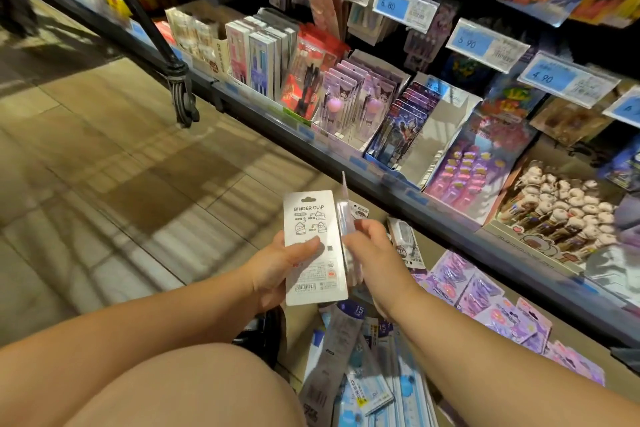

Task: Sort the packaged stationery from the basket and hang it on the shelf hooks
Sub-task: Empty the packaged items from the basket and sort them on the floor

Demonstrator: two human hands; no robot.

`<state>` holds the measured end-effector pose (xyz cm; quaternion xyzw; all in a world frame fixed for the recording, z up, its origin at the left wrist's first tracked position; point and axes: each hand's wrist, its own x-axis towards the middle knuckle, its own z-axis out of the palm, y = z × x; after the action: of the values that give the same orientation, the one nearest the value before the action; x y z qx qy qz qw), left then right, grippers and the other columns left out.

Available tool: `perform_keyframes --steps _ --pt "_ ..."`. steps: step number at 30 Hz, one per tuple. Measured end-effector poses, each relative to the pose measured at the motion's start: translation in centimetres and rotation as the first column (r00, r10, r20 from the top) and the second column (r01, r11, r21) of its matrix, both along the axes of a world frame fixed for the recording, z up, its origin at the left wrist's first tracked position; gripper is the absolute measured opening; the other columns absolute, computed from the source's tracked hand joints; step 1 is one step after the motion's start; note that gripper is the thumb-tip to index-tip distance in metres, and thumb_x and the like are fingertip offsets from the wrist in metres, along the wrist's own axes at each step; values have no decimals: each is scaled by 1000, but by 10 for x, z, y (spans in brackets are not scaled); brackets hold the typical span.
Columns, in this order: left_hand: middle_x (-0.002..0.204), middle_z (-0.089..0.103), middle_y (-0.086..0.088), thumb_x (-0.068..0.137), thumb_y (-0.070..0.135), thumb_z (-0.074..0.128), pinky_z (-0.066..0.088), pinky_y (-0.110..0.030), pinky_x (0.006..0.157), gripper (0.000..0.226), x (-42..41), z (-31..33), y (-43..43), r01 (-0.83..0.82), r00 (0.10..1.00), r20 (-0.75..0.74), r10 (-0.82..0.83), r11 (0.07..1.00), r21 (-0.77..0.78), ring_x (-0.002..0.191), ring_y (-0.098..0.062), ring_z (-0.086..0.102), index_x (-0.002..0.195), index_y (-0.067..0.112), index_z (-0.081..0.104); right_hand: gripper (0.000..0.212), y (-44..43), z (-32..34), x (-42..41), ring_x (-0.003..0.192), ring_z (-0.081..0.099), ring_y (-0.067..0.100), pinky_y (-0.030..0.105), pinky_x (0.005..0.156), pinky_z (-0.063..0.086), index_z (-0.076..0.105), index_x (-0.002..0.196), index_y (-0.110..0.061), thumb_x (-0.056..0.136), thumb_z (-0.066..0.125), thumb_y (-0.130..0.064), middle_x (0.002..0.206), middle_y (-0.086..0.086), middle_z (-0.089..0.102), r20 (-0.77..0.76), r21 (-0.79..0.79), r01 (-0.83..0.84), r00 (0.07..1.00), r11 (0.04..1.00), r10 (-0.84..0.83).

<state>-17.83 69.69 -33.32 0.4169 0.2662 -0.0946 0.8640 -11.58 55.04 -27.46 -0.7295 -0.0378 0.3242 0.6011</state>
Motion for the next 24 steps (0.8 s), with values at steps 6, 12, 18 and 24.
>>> perform_keyframes --steps 6,12,18,24 --pt "113 69 -20 61 9 77 53 -56 84 77 -4 2 6 -57 996 -70 62 996 67 97 -39 68 133 13 49 22 -17 9 3 79 68 30 48 82 53 62 102 -10 96 41 -12 91 16 72 -257 225 126 964 966 -65" --pt "104 71 -21 64 14 74 57 -45 69 71 -9 10 10 -10 998 -63 15 997 82 84 -35 71 131 5 51 26 -33 5 11 85 69 31 53 92 48 63 114 -12 101 42 -23 101 15 73 -322 164 201 936 966 -140" --pt "113 68 -24 63 14 73 58 -45 64 78 -18 4 13 35 992 -124 -23 995 98 86 -37 71 136 5 46 17 -39 -7 -6 87 73 23 42 78 59 57 113 -28 96 56 -27 97 2 75 -281 54 -3 960 999 18" --pt "92 72 -23 82 6 62 60 -40 56 29 -28 -4 7 111 970 -222 -98 993 50 68 -33 72 111 1 60 33 -49 -48 -25 68 71 17 29 53 54 55 118 -19 89 59 -4 93 7 72 -415 -92 137 895 986 -162"
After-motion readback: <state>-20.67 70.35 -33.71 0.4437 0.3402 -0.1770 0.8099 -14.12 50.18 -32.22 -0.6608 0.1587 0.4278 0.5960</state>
